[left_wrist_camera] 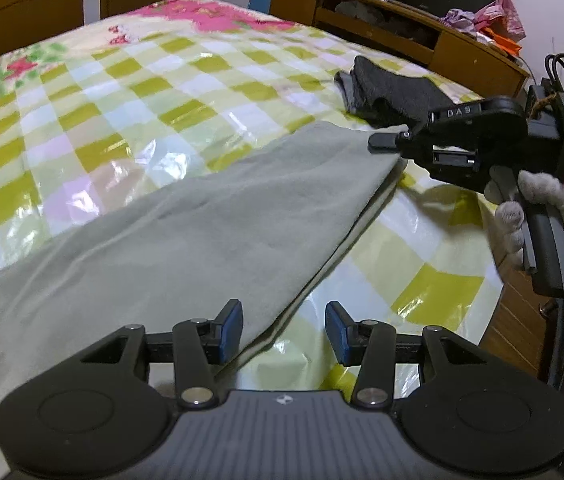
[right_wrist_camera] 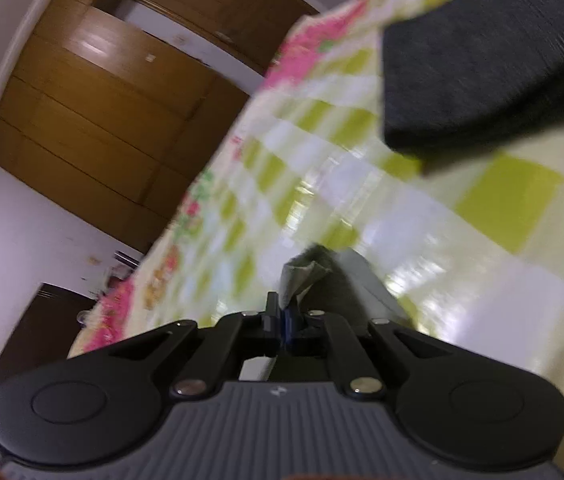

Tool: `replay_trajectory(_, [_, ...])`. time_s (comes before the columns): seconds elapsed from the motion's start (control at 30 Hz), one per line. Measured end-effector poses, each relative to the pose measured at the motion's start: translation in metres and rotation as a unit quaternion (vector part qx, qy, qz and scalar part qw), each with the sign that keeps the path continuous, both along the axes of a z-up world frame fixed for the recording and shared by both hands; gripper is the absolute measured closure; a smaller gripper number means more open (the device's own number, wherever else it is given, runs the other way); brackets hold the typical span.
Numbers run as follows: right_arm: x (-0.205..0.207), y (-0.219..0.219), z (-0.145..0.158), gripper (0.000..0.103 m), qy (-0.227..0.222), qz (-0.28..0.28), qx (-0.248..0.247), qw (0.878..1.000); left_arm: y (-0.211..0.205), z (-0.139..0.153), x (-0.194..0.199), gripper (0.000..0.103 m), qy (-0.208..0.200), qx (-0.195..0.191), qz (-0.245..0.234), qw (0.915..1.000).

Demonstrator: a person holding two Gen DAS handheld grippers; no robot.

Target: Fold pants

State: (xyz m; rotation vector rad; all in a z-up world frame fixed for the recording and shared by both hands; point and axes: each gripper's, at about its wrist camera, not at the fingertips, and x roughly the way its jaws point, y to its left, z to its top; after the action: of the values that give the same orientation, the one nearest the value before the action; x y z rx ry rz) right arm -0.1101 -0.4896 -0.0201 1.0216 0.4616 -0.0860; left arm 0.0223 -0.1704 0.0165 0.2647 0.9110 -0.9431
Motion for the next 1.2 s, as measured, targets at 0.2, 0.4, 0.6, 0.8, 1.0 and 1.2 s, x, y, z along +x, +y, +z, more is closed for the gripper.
replay_trajectory(0.2, [-0.001, -0.003, -0.015, 0.099, 0.017, -0.007, 0.019, 1.0, -0.001, 0.002, 0.0, 0.046, 0.0, -0.003, 0.0, 1.0])
replay_trajectory(0.4, [-0.007, -0.011, 0.006, 0.1, -0.031, -0.008, 0.032, 0.999, -0.007, 0.015, -0.004, 0.046, -0.006, -0.023, -0.014, 0.9996])
replay_trajectory(0.6, [-0.01, -0.019, -0.015, 0.099, 0.026, -0.014, 0.049, 0.998, -0.009, -0.003, -0.006, 0.046, 0.009, -0.007, -0.013, 0.9998])
replay_trajectory(0.8, [-0.024, -0.01, -0.003, 0.093, 0.043, 0.0, 0.049, 0.998, 0.015, 0.0, -0.011, 0.046, 0.012, -0.02, 0.006, 0.9997])
replay_trajectory(1.0, [-0.013, -0.001, -0.022, 0.084, 0.062, 0.002, 0.082, 0.995, 0.027, 0.001, -0.014, 0.046, 0.012, -0.031, 0.018, 0.9993])
replay_trajectory(1.2, [0.006, 0.008, -0.033, 0.08, 0.054, 0.0, 0.09, 0.994, 0.031, 0.004, -0.015, 0.045, 0.005, -0.039, 0.025, 0.9989])
